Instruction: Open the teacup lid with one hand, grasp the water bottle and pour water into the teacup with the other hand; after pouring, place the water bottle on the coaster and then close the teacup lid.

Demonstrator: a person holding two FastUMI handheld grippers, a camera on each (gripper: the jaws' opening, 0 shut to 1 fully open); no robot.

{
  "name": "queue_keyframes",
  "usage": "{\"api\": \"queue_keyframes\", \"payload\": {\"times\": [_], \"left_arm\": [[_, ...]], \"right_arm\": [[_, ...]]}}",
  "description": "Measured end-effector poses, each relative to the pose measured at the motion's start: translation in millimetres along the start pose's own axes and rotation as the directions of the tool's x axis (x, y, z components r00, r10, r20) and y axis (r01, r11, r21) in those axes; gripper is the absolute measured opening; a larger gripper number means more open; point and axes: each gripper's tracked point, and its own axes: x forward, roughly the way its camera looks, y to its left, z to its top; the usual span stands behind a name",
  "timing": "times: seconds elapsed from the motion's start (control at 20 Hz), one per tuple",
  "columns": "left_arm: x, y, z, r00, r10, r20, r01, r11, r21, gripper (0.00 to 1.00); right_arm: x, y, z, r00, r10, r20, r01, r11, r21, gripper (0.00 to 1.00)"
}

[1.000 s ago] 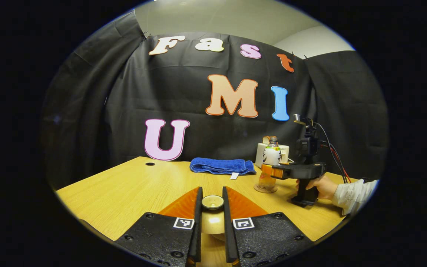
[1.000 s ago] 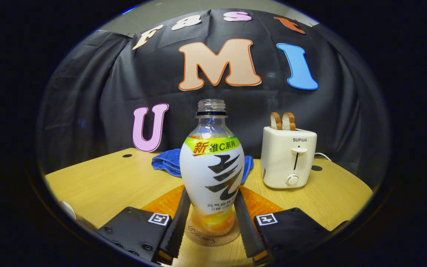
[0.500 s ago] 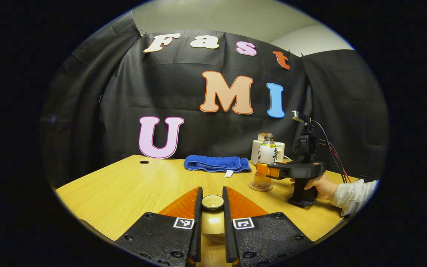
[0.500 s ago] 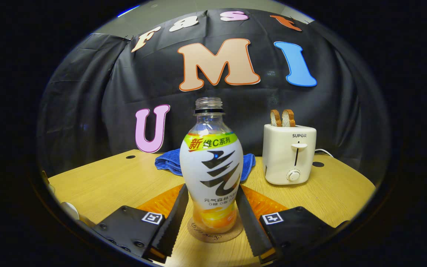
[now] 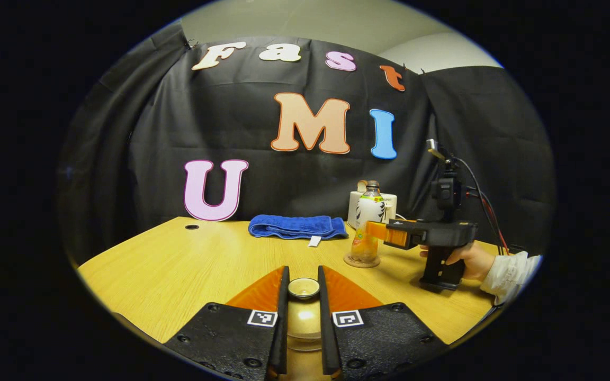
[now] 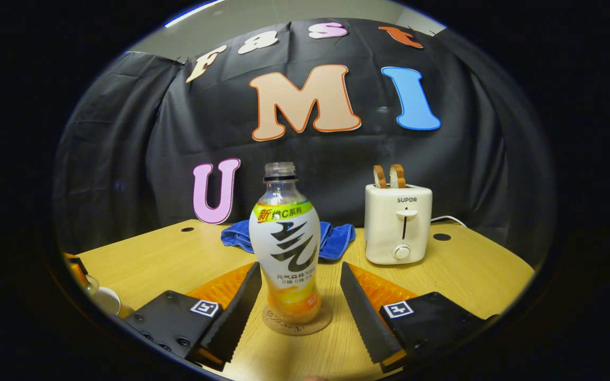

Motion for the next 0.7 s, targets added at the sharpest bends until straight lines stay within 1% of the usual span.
{"api": "queue_keyframes", "payload": {"times": [0.05,0.1,0.15,0.2,0.3,0.35,0.4,0.5,0.6,0.7], "left_arm": [[1,0,-3,1.0,0.001,-0.006,-0.001,1.0,0.0,0.23],[3,-1,-6,1.0,0.001,-0.016,-0.001,1.0,-0.004,0.23],[4,0,-9,1.0,0.0,-0.022,0.0,1.0,-0.009,0.23],[6,1,-12,1.0,0.002,-0.028,-0.002,1.0,-0.012,0.23],[9,0,-16,0.999,0.005,-0.04,-0.006,1.0,-0.01,0.24],[10,0,-17,0.999,0.004,-0.042,-0.004,1.0,-0.006,0.23],[11,-1,-18,0.999,0.005,-0.048,-0.005,1.0,-0.002,0.23],[13,-2,-22,0.998,0.005,-0.056,-0.004,1.0,0.011,0.23],[14,-5,-23,0.998,0.004,-0.058,-0.003,1.0,0.023,0.23],[15,-5,-25,0.998,0.008,-0.057,-0.006,0.999,0.036,0.24]], "right_arm": [[-6,-1,4,1.0,0.001,0.01,-0.001,1.0,-0.002,0.92],[-11,-2,7,1.0,0.001,0.024,-0.001,1.0,-0.004,0.96],[-16,-4,10,0.999,0.0,0.033,0.0,1.0,-0.008,0.96],[-21,-5,14,0.999,-0.002,0.039,0.002,1.0,-0.01,0.92],[-32,-6,23,0.998,-0.001,0.058,0.001,1.0,-0.003,0.92],[-36,-7,28,0.998,0.002,0.07,-0.002,1.0,0.005,0.96],[-40,-7,31,0.997,0.003,0.082,-0.004,1.0,0.01,0.92],[-45,-8,37,0.995,-0.001,0.103,0.001,1.0,0.002,0.92],[-51,-8,37,0.994,0.0,0.105,0.002,1.0,-0.02,0.99],[-55,-6,33,0.995,0.008,0.099,-0.005,1.0,-0.031,0.92]]}}
